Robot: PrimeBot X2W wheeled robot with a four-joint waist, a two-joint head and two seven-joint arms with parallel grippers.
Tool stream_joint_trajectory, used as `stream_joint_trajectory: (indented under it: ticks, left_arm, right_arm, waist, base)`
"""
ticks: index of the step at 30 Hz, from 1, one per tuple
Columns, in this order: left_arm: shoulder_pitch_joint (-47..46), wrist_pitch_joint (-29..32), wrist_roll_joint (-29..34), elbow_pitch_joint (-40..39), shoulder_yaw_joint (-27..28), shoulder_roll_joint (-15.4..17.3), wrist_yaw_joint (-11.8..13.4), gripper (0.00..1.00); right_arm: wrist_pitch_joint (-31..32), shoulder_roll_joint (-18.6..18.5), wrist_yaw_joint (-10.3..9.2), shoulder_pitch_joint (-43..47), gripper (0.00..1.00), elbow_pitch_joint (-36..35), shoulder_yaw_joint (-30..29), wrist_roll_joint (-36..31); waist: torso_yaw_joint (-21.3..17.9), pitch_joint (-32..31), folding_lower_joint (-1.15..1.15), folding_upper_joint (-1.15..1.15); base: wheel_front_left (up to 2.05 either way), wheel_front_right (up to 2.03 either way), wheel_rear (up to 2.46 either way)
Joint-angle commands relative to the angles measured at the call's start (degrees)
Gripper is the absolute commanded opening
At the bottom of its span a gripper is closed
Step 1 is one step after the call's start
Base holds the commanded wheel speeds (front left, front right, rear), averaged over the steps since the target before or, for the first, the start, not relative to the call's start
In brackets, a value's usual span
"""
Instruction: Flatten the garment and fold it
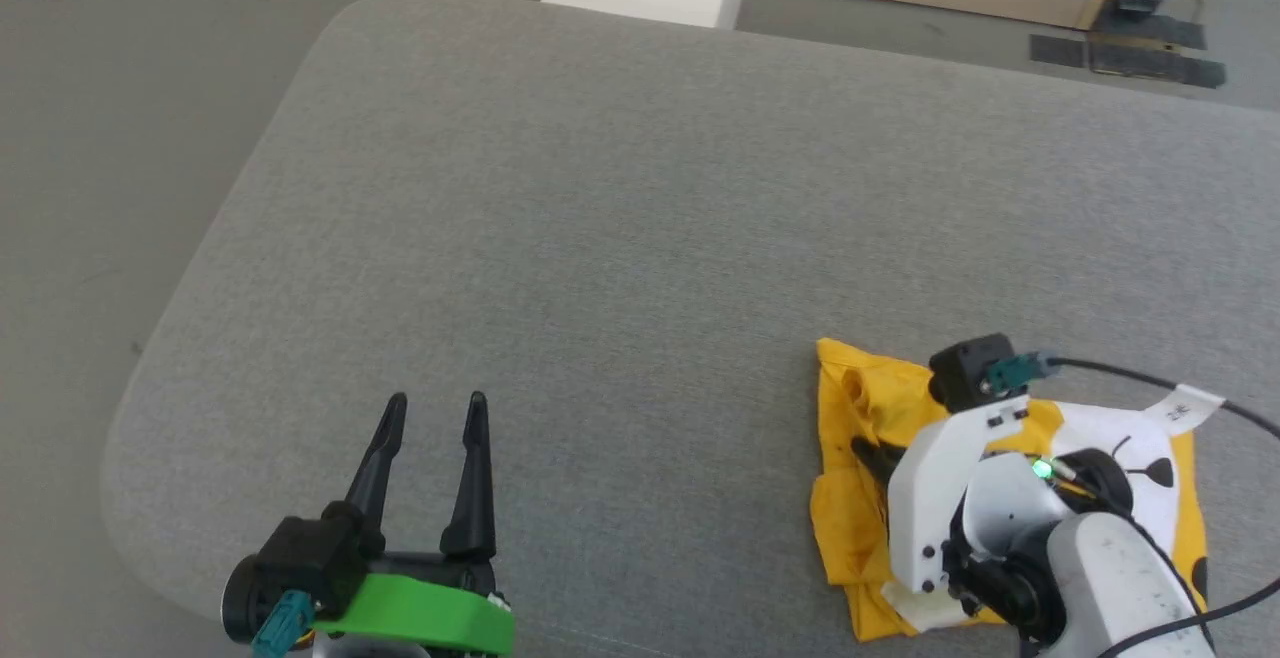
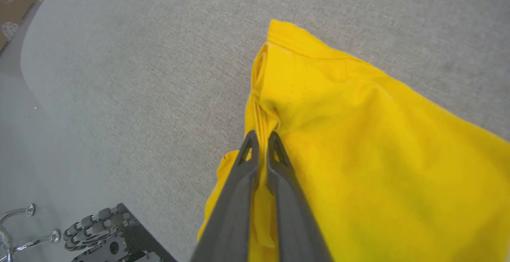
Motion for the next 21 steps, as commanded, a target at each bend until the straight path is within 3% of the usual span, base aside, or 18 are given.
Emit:
stream_joint_trajectory:
  ticks: [1, 2, 3, 9, 15, 21]
  left_arm:
    - [-1.4, -0.3, 0.3, 0.2, 0.0, -0.3, -0.4, 1.00]
    - [-1.5, -0.3, 0.3, 0.3, 0.0, -0.4, -0.4, 1.00]
    - [-1.7, -0.3, 0.2, 0.4, 0.0, -0.5, -0.4, 1.00]
    - [-1.5, -0.3, 0.1, 0.7, 0.4, -0.7, -0.2, 1.00]
    - [-0.8, -0.3, 0.2, 0.2, 1.2, -0.8, 0.1, 1.00]
    - [-0.9, -0.3, 0.4, -0.5, 1.6, -0.8, -0.1, 1.00]
  right_arm:
    - [-0.7, 0.3, -0.08, -1.2, 0.31, 1.6, 0.1, -0.8]
    - [-0.9, 0.4, -0.08, -1.4, 0.44, 2.8, 0.0, -1.2]
    - [-1.2, 0.6, -0.08, -1.7, 1.00, 4.1, -0.2, -1.6]
    - [-3.6, 1.2, -0.08, -4.0, 1.00, 5.1, -0.9, -1.0]
    - [-0.8, -0.3, -0.08, -2.5, 1.00, -4.8, -4.9, 2.3]
    - [0.7, -2.8, -0.08, 1.6, 1.00, -14.6, -15.5, 1.0]
  waist:
    - [1.3, 0.6, 0.00, 0.00]
    - [1.5, 0.7, 0.00, 0.00]
    - [1.6, 0.7, 0.00, 0.00]
    - [0.9, 0.6, 0.00, 0.00]
    - [-1.7, 0.4, 0.00, 0.00]
    - [-4.6, 1.9, 0.00, 0.00]
  base:
    - [0.00, 0.00, 0.00]
    - [0.00, 0.00, 0.00]
    - [0.00, 0.00, 0.00]
    - [0.00, 0.00, 0.00]
    - [0.00, 0.00, 0.00]
    - [0.00, 0.00, 0.00]
